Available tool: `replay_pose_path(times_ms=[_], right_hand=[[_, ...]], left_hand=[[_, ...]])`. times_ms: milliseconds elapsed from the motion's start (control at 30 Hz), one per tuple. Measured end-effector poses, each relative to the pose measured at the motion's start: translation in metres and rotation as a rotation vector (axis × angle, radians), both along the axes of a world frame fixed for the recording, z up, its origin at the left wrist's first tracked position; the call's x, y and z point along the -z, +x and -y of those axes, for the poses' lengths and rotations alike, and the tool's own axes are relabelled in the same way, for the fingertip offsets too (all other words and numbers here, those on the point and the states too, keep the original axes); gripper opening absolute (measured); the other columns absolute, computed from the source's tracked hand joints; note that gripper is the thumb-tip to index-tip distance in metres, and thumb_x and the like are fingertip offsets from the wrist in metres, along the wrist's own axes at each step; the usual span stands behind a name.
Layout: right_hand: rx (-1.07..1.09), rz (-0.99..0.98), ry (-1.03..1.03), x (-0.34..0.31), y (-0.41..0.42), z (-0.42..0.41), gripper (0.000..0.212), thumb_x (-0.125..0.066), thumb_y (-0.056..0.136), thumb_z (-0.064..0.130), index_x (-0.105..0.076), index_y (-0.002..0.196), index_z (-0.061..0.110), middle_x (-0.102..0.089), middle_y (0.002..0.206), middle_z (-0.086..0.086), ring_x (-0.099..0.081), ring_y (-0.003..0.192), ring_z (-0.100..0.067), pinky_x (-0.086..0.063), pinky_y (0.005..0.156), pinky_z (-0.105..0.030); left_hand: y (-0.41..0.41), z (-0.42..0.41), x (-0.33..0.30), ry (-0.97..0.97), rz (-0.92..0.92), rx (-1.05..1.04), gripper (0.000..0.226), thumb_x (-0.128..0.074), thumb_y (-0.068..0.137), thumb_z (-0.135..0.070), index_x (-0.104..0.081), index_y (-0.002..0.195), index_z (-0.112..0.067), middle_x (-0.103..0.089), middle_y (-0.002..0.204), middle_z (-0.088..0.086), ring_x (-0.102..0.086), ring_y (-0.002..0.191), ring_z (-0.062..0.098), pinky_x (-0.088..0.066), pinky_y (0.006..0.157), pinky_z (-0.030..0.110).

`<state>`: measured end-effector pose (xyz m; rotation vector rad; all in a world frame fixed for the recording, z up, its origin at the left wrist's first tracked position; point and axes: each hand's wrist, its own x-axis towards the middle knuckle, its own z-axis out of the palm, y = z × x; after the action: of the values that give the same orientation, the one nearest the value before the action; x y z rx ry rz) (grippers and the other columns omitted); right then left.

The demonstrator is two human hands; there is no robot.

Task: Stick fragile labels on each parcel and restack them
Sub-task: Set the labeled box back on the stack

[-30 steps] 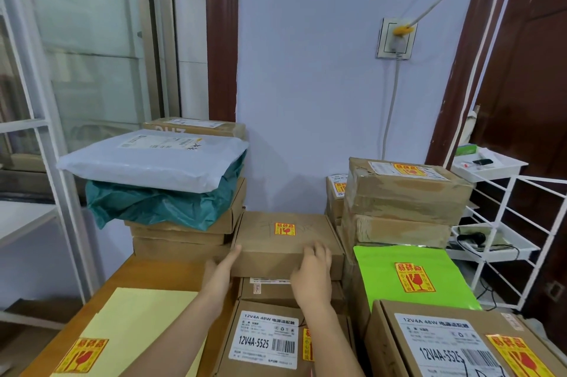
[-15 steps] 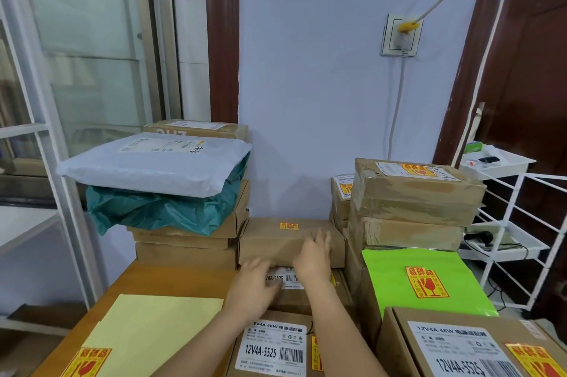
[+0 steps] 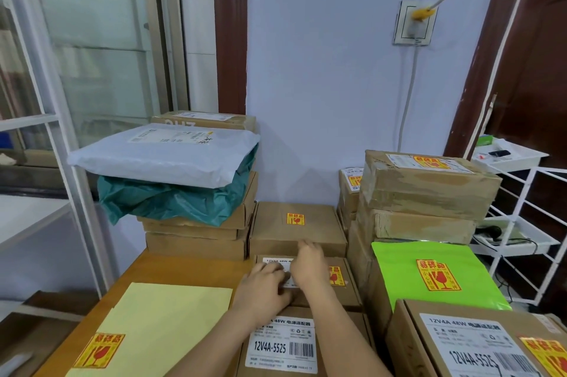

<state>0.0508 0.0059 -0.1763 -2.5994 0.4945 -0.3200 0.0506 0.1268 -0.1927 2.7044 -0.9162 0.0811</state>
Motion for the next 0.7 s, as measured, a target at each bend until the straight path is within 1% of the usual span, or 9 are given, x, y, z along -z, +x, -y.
replay_pose_path(times_ms=[100,167,233,300,400,500,600,700], right_hand=[[-0.008,-0.033,0.036,-0.001,0.005,0.001,0.046,-0.046,0.088,0.005,-0.048,0.134,0.009,-0.047,0.138,-0.007,-0.038,0.13,-0.025,-0.037,0.106,-0.043],[-0.008,-0.046,0.039,0.0,0.005,0.003,0.044,-0.045,0.089,0.006,-0.048,0.133,0.009,-0.047,0.139,-0.007,-0.038,0.13,-0.026,-0.036,0.107,-0.046],[-0.008,-0.068,0.032,0.001,0.005,0.003,0.047,-0.044,0.091,0.009,-0.043,0.138,0.011,-0.042,0.145,-0.005,-0.031,0.137,-0.026,-0.027,0.113,-0.051],[-0.014,-0.076,0.021,0.003,0.004,0.003,0.053,-0.043,0.093,0.013,-0.035,0.145,0.014,-0.032,0.153,-0.002,-0.02,0.143,-0.024,-0.014,0.116,-0.054],[-0.031,-0.086,0.01,0.006,0.004,0.005,0.056,-0.043,0.096,0.016,-0.027,0.149,0.016,-0.02,0.158,0.002,-0.01,0.147,-0.023,-0.007,0.116,-0.054],[-0.047,-0.105,-0.009,0.009,0.006,0.009,0.057,-0.044,0.097,0.018,-0.024,0.15,0.017,-0.012,0.16,0.003,-0.007,0.148,-0.024,-0.004,0.117,-0.053],[-0.04,-0.105,-0.006,0.01,0.01,0.01,0.057,-0.044,0.097,0.018,-0.024,0.151,0.017,-0.011,0.16,0.005,-0.006,0.148,-0.024,-0.003,0.117,-0.052],[-0.021,-0.109,0.0,0.013,0.012,0.01,0.054,-0.041,0.099,0.023,-0.026,0.15,0.02,-0.01,0.16,0.007,-0.008,0.147,-0.025,-0.001,0.117,-0.051]], left_hand=[[0.001,0.001,-0.003,-0.003,-0.034,-0.011,0.036,-0.048,0.089,-0.04,-0.056,0.118,-0.02,-0.043,0.136,-0.01,-0.034,0.127,0.015,-0.034,0.094,0.031],[0.006,0.005,-0.005,0.006,-0.053,-0.023,0.039,-0.05,0.087,-0.037,-0.054,0.122,-0.021,-0.044,0.135,-0.007,-0.035,0.126,0.016,-0.034,0.093,0.031],[0.014,0.01,-0.006,-0.01,-0.059,-0.048,0.044,-0.048,0.088,-0.033,-0.049,0.13,-0.019,-0.043,0.139,-0.003,-0.034,0.128,0.018,-0.035,0.096,0.031],[0.024,0.014,-0.006,-0.043,-0.059,-0.093,0.051,-0.046,0.091,-0.03,-0.04,0.139,-0.016,-0.038,0.144,0.001,-0.031,0.133,0.019,-0.035,0.104,0.032],[0.039,0.02,-0.007,-0.04,-0.064,-0.15,0.057,-0.042,0.094,-0.031,-0.028,0.147,-0.013,-0.026,0.154,0.005,-0.019,0.143,0.02,-0.024,0.114,0.033],[0.052,0.024,-0.006,0.007,-0.107,-0.172,0.063,-0.039,0.097,-0.034,-0.016,0.152,-0.013,-0.011,0.16,0.006,-0.007,0.147,0.021,-0.013,0.119,0.035],[0.063,0.028,-0.004,0.066,-0.133,-0.171,0.063,-0.035,0.099,-0.037,-0.012,0.152,-0.013,-0.006,0.16,0.009,-0.004,0.148,0.022,-0.009,0.12,0.038],[0.067,0.033,-0.003,0.083,-0.145,-0.153,0.061,-0.032,0.1,-0.038,-0.014,0.152,-0.013,-0.008,0.159,0.014,-0.004,0.147,0.025,-0.009,0.119,0.039]])
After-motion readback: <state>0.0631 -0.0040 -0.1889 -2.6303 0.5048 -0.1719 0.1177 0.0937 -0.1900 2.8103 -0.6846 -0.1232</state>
